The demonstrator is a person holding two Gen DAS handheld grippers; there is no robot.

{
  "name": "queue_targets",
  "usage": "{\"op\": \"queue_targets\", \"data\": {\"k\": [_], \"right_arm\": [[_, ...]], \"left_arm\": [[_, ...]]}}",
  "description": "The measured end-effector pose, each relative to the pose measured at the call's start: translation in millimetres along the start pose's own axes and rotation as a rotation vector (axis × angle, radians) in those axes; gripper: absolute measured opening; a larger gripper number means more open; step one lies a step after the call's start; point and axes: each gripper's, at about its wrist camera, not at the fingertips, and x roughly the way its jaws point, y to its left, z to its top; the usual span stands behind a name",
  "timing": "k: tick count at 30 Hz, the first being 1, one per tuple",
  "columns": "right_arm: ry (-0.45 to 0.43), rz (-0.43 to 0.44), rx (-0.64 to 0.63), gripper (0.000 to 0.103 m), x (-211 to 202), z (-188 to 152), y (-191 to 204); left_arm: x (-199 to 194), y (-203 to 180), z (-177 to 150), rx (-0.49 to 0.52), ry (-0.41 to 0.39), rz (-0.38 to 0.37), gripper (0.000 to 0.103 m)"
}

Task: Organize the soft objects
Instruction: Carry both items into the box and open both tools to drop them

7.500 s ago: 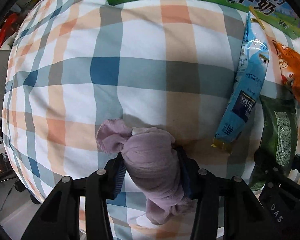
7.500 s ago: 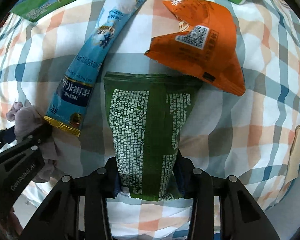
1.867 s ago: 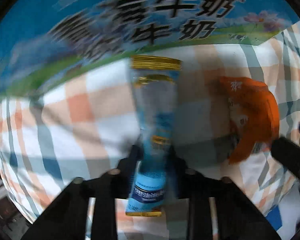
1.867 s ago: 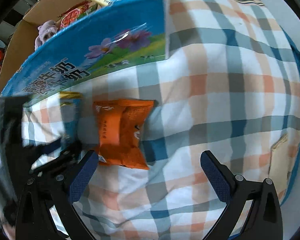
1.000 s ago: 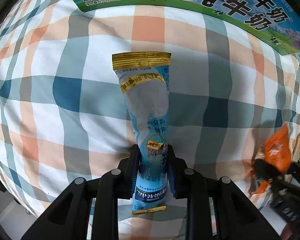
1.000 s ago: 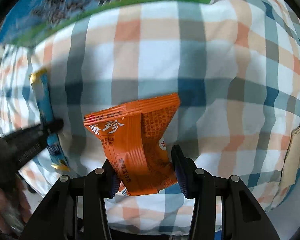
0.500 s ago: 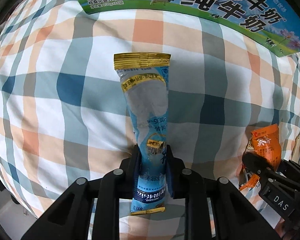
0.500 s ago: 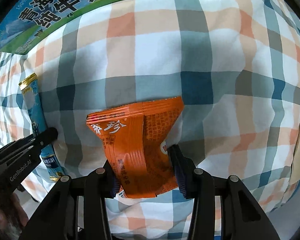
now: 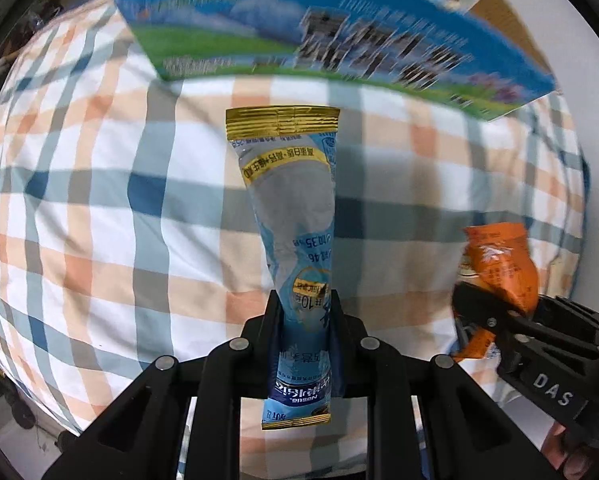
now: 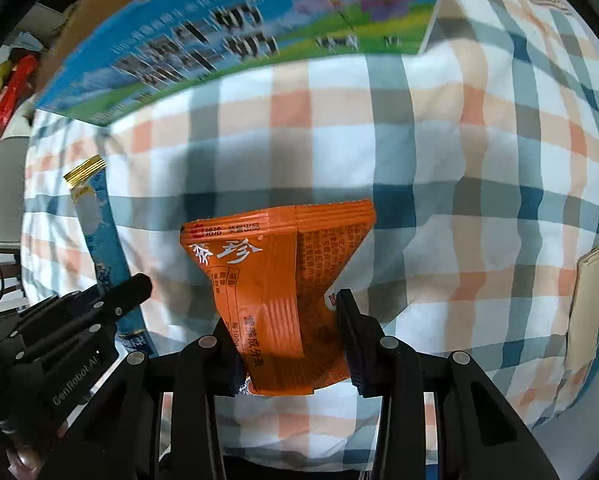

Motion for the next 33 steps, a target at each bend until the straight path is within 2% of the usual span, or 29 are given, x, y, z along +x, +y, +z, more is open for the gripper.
{"op": "queue_targets", "data": {"k": [9, 13, 18, 25, 33], "right_arm": [[-0.099, 0.066, -0.036, 0.041, -80.6, 19.6, 7.7], [-0.167, 0.103, -0.050, 0.041, -119.2, 39.9, 19.2], [-0.248, 0.112, -0.069, 0.041, -151.1, 74.3, 41.5], [-0.284, 0.101, -0.080, 0.041, -158.4, 134.5, 63.5], [-0.232, 0.076, -0.089, 0.041, -115.7, 195.6, 80.1]], "left_arm": [[-84.3, -12.8, 20.7, 0.051, -0.136, -0.106, 0.017], [-124.3, -13.4, 51.8, 0.062, -0.180, -0.169, 0.017], [-149.5, -14.7, 103.4, 0.067, -0.208, -0.185, 0.017], [-120.0, -3.0, 183.5, 0.033, -0.120, -0.171, 0.017], [-56.1, 25.9, 243.0, -0.039, 0.051, -0.152, 0.017]]}}
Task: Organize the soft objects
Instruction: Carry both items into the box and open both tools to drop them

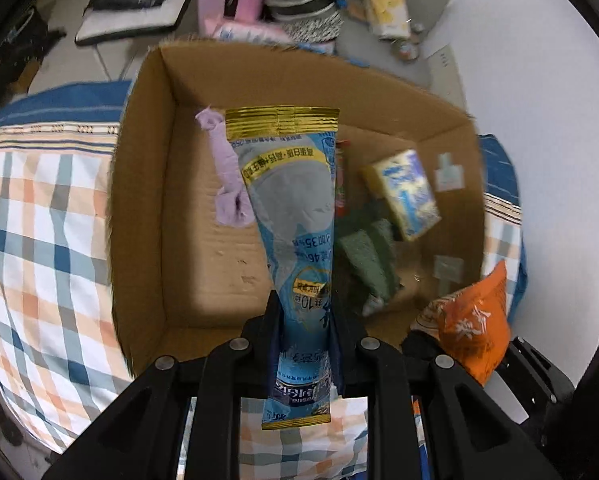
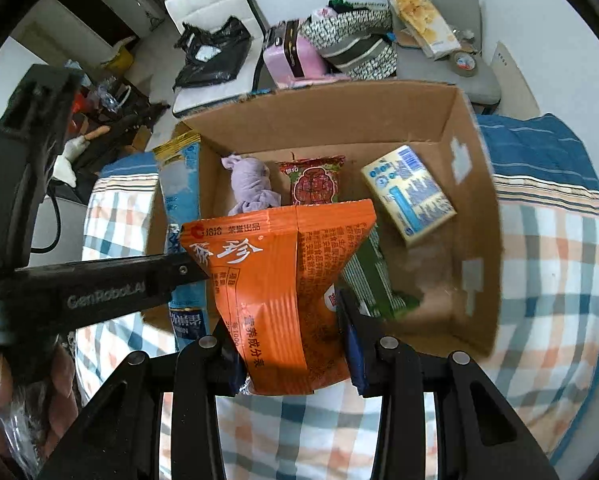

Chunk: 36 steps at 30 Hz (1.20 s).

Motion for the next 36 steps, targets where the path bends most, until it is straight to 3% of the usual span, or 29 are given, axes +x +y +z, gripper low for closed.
{"op": "queue_targets", "data": {"k": [7, 13, 19, 23, 28, 34, 36], "right_arm": [[0.100, -0.005, 0.020, 0.041, 64.9, 17.3, -2.6], [0.171, -0.003, 0.022, 0.041, 100.7, 16.2, -5.9], [0.225, -0.004, 0.015, 0.044, 119.4, 14.6, -6.4], [0.217, -0.021, -0.002, 0.045, 119.3, 14.1, -4.9], [0.196, -0.039, -0.010, 0.065, 112.3, 15.2, -2.9], [0.145, -0.098, -0.026, 0.081, 91.0, 16.4, -2.1], [0.136, -0.113, -0.029, 0.081, 84.9, 16.5, -5.7]], "left_arm": [[56.2, 29.2, 21.3, -0.079, 0.148, -0.023, 0.018], [72.3, 27.4, 15.5, -0.040, 0.162, 0.022, 0.020], [72.2, 22.4, 13.3, -0.017, 0.157, 0.092, 0.030], [66.6, 24.1, 8.4, -0.030, 0.123, 0.113, 0.043], [57.0, 26.6, 2.4, -0.045, 0.087, 0.105, 0.059], [38.0, 25.7, -6.4, -0.055, 0.020, 0.111, 0.081], [31.9, 25.9, -9.8, -0.051, 0.001, 0.115, 0.086]]}}
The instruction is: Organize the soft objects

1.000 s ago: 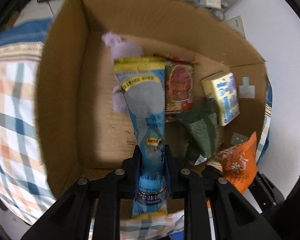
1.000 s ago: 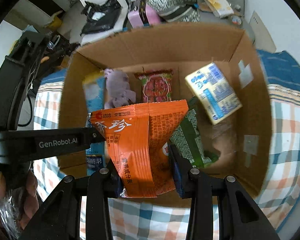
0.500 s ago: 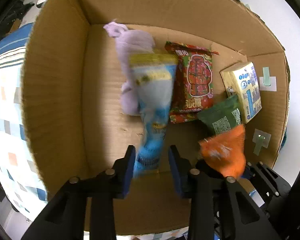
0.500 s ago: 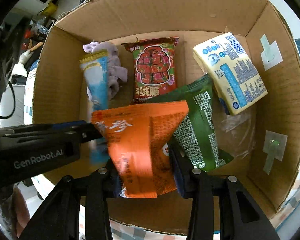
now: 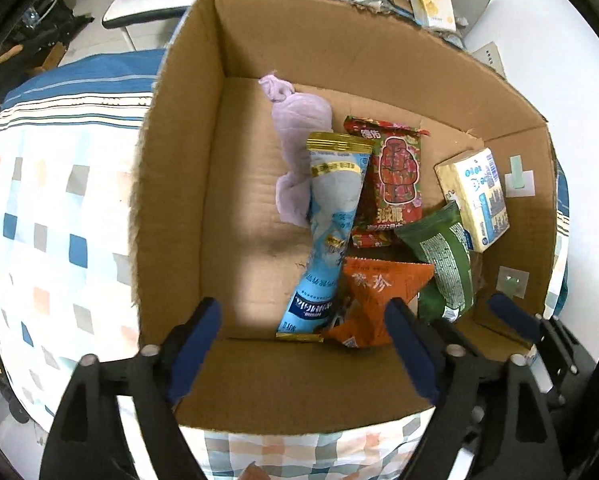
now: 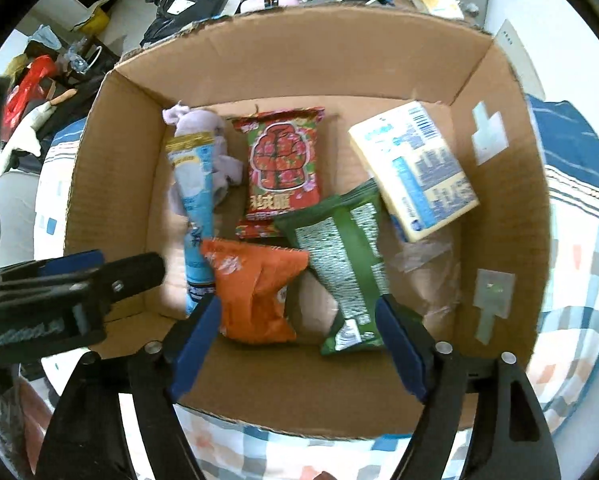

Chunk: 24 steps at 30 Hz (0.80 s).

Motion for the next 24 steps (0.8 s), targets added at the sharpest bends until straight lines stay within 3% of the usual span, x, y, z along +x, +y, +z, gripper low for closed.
{"op": "queue_targets", "data": {"k": [2, 4, 7, 13, 18, 24], "right_arm": [[-0.010, -0.020, 0.001, 0.086, -3.4, -1.5, -3.5], [-0.028, -0.042, 0.003, 0.100, -8.1, -5.3, -5.3], [-0.056, -0.069, 0.013, 0.103, -14.2, -10.5, -14.7], [-0.097, -0.098, 0.052, 0.103, -20.9, -19.7, -24.9], [-0.131, -0.111, 0.060, 0.103, -32.9, -29.9, -27.5], [-0.192, -0.099, 0.065, 0.103, -70.4, -56.3, -27.7]], "left_arm": [[-6.0, 0.3, -6.4, 0.005, -0.030, 0.015, 0.091], [-13.5, 5.6, -9.9, 0.012, -0.058, 0.024, 0.093], [-21.1, 6.1, -18.2, 0.022, -0.119, 0.053, 0.096], [-38.1, 3.9, -35.7, 0.046, -0.241, 0.106, 0.099], [-55.2, 2.2, -50.9, 0.059, -0.295, 0.124, 0.099], [-88.8, -10.4, -82.8, 0.074, -0.386, 0.136, 0.099]]}}
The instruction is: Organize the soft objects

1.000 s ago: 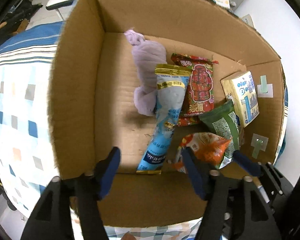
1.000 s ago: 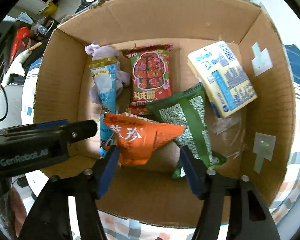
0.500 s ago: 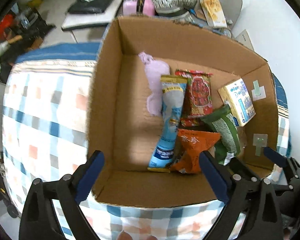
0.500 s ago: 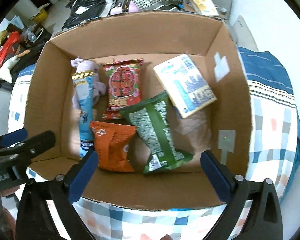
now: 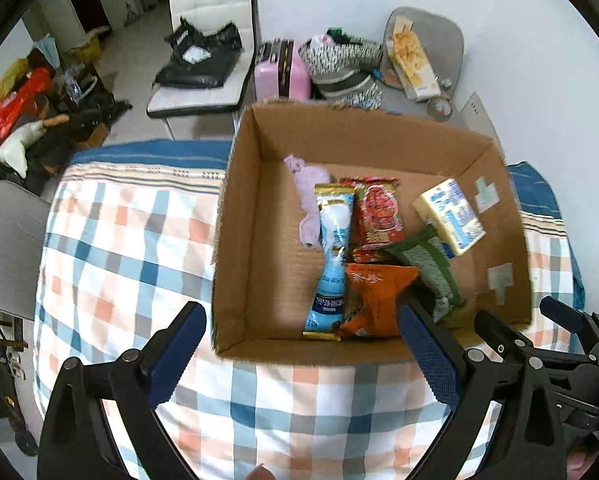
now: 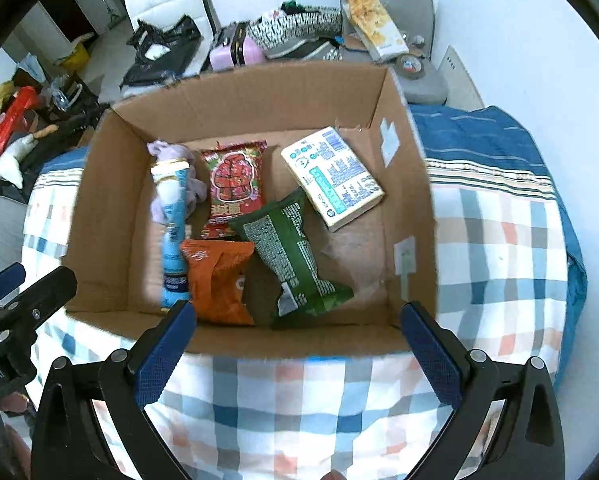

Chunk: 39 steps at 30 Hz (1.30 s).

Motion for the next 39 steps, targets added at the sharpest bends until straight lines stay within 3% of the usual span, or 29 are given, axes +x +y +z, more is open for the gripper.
{"op": "queue_targets", "data": {"k": [14, 22, 31, 39], "right_arm": [[-0.302, 0.018, 0.022, 0.103, -197.0, -91.1, -17.0], [-0.410, 0.037, 0.040, 0.103, -287.3, -147.9, -25.9], [-0.463, 0.038, 0.029, 0.103, -346.7, -183.3, -24.0], [-0.484, 0.019, 0.008, 0.103, -364.4, -191.4, -16.5]], "left_arm": [[-185.0, -16.8, -66.8, 0.036, -0.244, 0.026, 0.099], [-267.3, -16.8, -104.5, 0.038, -0.342, 0.039, 0.099], [-301.7, -18.0, -128.1, 0.047, -0.391, 0.031, 0.099], [-304.1, -20.2, -139.4, 0.050, -0.389, 0.043, 0.099]]}}
